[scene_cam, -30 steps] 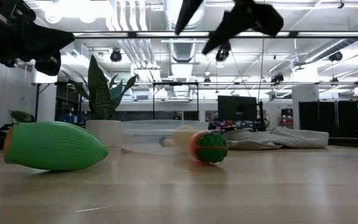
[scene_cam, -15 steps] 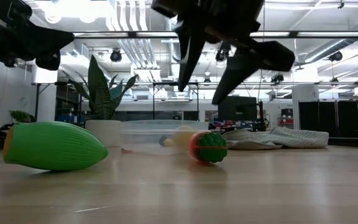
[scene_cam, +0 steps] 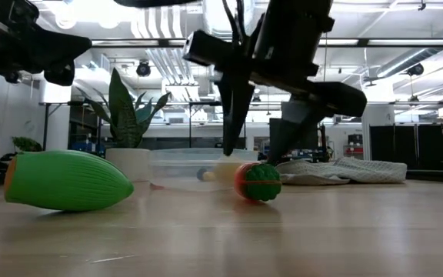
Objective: Pick and placing Produce into tupperware
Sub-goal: Put the orange carrot into the transparent bin
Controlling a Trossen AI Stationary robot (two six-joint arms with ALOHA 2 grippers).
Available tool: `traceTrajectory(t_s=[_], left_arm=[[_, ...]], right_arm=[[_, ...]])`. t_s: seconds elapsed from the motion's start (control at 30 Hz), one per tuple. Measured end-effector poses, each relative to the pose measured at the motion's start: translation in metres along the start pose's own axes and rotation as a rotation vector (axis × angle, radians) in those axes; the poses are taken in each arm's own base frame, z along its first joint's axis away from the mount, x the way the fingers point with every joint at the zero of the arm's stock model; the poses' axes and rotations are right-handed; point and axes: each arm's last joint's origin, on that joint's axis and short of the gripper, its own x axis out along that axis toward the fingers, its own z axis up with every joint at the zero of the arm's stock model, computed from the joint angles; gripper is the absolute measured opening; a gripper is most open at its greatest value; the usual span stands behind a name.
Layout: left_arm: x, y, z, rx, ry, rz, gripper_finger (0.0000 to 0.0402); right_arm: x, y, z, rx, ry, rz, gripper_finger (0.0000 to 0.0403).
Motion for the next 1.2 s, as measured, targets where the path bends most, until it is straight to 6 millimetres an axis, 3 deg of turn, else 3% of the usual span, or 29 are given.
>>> traceTrajectory(t_s=[0.47,1.2], left_arm=[[0.000,-0.002,0.000,0.000,-0.003,-0.050,0.0000],[0.000,-0.001,0.000,0.000,-0.003,-0.050,0.0000]], right_arm=[[0.034,-0.003,0.005,-0.013,0.071,-0.074,0.0231],[0.039,-0.004,0.009,-0.110,0.068,-0.084,0.0207]])
